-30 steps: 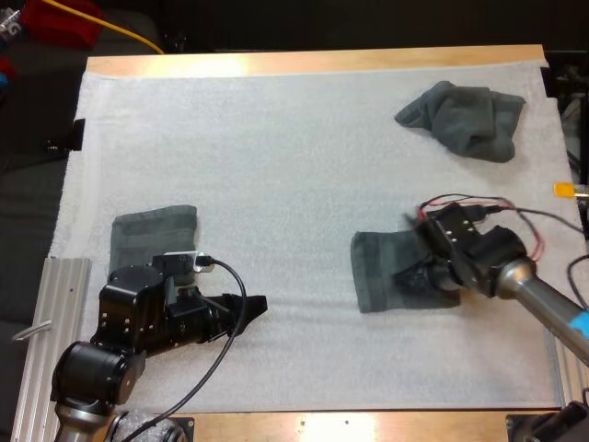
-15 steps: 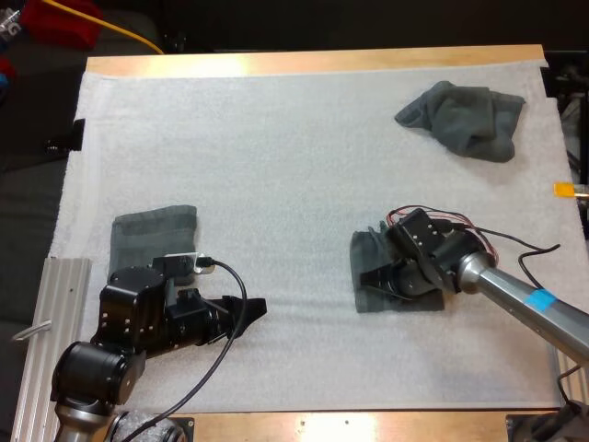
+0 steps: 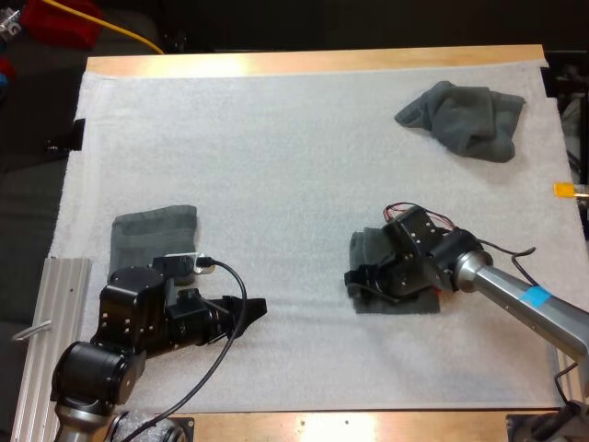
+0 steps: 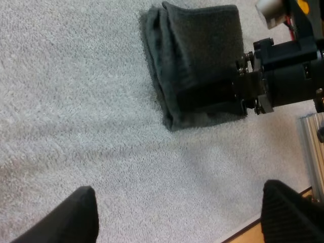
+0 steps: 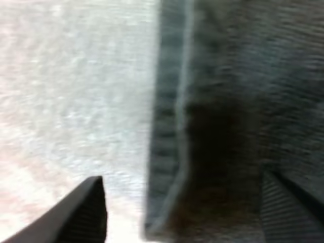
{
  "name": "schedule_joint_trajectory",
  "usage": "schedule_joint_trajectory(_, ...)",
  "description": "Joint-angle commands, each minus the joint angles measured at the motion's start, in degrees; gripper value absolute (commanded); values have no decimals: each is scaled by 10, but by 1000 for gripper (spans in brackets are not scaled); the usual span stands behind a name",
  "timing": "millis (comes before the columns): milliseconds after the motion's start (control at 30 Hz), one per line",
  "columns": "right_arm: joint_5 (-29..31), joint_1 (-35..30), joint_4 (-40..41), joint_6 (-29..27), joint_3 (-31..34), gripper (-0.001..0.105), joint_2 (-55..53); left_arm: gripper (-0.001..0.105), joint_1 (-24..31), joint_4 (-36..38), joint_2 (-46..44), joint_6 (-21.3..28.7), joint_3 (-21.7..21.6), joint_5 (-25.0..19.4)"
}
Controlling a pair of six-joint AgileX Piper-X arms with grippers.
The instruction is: Pick towel from pile, fold and stack
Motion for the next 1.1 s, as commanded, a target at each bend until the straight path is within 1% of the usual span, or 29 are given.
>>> schedule_joint_trajectory(0, -23, 3, -7, -1, -5, 64, -2, 65, -2, -1, -2, 2, -3, 3)
schedule_joint_trajectory(33, -30, 7, -9, -1, -5, 64, -2, 65, -2, -1, -2, 2, -3, 3)
schedule_joint_trajectory(200, -30, 41, -22, -1, -5, 64, -2, 65, -2, -1, -2, 2, -3, 3)
schedule_joint_trajectory(333, -23, 69, -51, 7, -5, 64, -2, 65, -2, -1, -2, 2, -3, 6)
schedule_joint_trajectory(467, -19, 67, -56, 18, -5, 64, -2, 65, -2, -1, -2, 2, -3, 20)
schedule_joint_trajectory(567, -16, 67, -43, 18, -5, 64, -5, 65, -2, -1, -2, 4, -3, 25)
schedule_joint_trajectory(700, 30, 67, -11, 13, -5, 64, -27, 65, -2, -1, -2, 12, -3, 28)
schedule_joint_trajectory(867, 85, 67, 33, -22, -5, 65, -81, 65, -2, -1, -2, 15, -3, 43)
schedule_joint_trajectory(967, 102, 67, 56, -30, -5, 65, -118, 65, -2, -1, -2, 29, -3, 54)
schedule_joint_trajectory(1067, 106, 67, 66, -35, -5, 65, -155, 65, -2, -1, -2, 34, -3, 61)
